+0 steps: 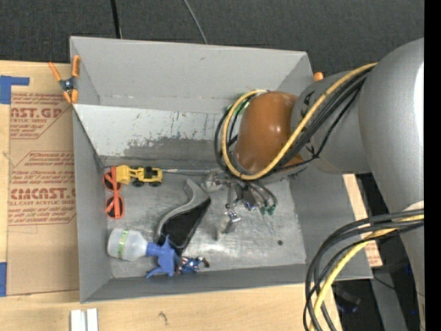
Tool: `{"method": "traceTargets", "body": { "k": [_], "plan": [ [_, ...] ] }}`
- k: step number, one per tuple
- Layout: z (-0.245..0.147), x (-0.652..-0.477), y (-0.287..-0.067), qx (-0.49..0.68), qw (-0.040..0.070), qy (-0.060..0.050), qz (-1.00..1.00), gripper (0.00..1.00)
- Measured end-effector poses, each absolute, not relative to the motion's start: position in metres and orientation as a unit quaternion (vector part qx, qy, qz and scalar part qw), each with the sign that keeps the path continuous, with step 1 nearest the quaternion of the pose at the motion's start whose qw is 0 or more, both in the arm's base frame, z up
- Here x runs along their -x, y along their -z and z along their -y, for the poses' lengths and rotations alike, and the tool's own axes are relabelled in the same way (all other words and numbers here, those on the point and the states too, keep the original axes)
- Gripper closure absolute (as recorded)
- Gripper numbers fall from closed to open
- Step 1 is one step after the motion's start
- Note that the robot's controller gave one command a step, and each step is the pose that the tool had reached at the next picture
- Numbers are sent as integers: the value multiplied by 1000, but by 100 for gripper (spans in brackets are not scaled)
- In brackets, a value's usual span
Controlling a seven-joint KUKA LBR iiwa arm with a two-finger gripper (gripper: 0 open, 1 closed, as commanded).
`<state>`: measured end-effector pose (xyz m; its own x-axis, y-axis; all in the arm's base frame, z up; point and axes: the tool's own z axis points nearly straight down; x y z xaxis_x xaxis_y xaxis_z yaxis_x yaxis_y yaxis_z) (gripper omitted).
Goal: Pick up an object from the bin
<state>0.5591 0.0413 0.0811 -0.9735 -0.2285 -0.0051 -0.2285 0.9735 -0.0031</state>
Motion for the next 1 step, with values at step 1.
{"method": "traceTargets", "body": {
  "k": [1],
  "plan": [
    [-43,-551,-77,121,8,2,-993,0]
  ]
}}
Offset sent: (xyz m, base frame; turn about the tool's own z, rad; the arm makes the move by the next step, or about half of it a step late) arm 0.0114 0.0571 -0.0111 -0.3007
